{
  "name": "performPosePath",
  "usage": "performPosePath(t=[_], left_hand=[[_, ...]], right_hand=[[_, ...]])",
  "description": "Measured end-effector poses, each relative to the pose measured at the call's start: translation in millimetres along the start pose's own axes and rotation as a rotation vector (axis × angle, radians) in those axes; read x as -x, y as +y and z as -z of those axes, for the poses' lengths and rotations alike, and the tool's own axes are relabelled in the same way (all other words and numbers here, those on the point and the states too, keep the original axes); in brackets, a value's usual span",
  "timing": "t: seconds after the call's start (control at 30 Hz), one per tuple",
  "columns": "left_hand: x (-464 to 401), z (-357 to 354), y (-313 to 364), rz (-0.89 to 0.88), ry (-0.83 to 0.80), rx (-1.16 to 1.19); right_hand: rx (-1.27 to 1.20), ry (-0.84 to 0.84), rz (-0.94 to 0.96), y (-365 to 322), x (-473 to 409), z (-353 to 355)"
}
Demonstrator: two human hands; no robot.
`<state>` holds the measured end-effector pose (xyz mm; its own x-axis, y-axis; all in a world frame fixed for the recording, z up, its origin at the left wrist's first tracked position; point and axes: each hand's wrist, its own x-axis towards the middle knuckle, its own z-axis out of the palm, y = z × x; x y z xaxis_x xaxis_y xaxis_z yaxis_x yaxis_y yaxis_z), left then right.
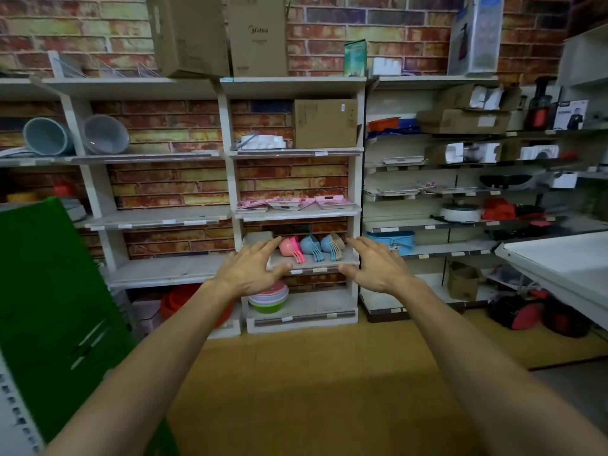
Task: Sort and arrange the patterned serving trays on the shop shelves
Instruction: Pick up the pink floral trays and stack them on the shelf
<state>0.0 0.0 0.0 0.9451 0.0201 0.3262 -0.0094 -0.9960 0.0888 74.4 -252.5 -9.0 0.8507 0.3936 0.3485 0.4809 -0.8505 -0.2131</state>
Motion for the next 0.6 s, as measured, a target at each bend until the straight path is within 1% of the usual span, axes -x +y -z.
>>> performPosePath(t=[0.33, 0.47, 0.6], left_hand=[[-28.1, -25.3, 20.0, 0.028, 0.041, -0.009], [-40.9, -34.4, 17.3, 0.072, 0.036, 0.008], [-56.4, -43.4, 11.6, 0.09, 0.053, 0.013]], right_hand=[[0.032, -0.025, 0.007, 40.1, -35.5, -15.4], [0.024, -0.053, 0.033, 45.8, -52.7, -30.5], [0.004, -0.047, 0.054, 49.9, -75.0, -42.1]])
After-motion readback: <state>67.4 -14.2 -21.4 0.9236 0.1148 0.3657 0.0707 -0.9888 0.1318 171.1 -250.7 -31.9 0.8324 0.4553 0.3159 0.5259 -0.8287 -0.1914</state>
